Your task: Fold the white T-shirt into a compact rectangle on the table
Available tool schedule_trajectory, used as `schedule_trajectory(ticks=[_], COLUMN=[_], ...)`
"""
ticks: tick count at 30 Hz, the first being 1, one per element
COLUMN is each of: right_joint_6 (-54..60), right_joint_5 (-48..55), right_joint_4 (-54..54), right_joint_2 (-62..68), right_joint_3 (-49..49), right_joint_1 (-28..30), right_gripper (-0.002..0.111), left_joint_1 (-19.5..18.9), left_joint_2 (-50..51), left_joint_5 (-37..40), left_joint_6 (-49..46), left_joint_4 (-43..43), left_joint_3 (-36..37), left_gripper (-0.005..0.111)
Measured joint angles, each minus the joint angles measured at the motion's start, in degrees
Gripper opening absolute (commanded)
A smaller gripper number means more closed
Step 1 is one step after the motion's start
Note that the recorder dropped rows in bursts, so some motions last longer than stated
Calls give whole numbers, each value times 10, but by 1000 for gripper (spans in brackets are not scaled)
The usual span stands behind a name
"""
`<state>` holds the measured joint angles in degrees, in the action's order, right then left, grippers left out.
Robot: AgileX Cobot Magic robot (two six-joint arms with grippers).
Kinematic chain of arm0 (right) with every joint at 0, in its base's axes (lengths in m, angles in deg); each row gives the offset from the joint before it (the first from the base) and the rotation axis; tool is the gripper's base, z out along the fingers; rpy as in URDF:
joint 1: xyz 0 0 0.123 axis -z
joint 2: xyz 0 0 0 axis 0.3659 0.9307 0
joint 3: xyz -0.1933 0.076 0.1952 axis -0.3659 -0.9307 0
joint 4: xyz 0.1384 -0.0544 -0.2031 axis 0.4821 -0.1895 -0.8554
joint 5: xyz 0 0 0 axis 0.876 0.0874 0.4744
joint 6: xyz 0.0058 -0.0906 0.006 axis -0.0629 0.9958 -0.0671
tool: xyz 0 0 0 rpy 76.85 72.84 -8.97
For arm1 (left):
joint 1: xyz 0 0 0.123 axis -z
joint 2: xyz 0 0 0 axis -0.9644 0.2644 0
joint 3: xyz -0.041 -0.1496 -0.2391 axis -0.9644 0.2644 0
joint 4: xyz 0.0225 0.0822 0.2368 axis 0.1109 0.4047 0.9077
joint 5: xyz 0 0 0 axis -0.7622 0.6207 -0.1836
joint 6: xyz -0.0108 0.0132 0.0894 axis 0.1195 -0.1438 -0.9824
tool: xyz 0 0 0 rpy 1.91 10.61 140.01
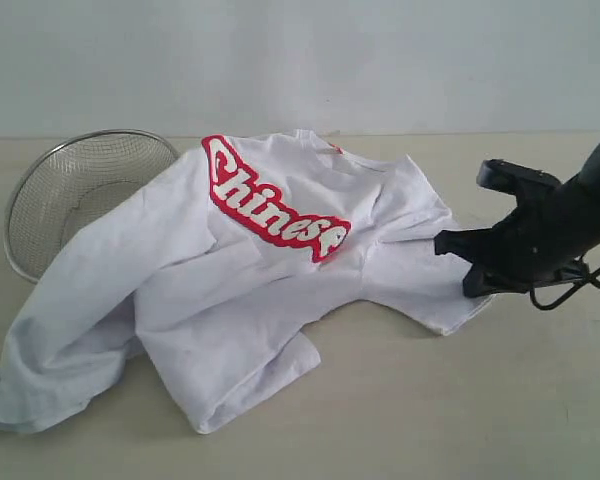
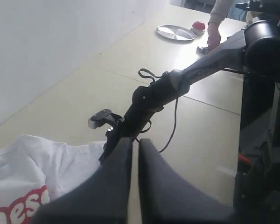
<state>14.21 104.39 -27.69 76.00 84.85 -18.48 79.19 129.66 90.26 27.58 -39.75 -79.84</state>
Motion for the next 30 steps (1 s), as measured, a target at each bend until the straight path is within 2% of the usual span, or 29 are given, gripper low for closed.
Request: schedule_trajectory(ticks=[5, 10, 19, 22, 26, 30], right_joint_6=[-4, -5, -36, -12, 26, 24], right_joint_5=[-31, 8, 76, 120, 150, 160], right_joint_4=[-37, -63, -43, 29, 129, 156], right_joint_2=[4, 36, 25, -29, -171, -302], right_joint_3=[8, 78, 108, 83, -4, -70], right_joint_1=[71, 124, 151, 151, 137, 103], right_gripper=[0, 0, 0, 0, 0, 0], left_joint_1=[0, 0, 0, 0, 0, 0], left_joint_2=[0, 0, 0, 0, 0, 0], left_joint_5=[0, 0, 0, 0, 0, 0], left_joint_6=[0, 0, 0, 0, 0, -7], left_joint_4=[-4, -4, -4, -4, -12, -66], left_joint_3=[0, 0, 0, 0, 0, 9], left_gripper=[5, 5, 5, 5, 5, 5])
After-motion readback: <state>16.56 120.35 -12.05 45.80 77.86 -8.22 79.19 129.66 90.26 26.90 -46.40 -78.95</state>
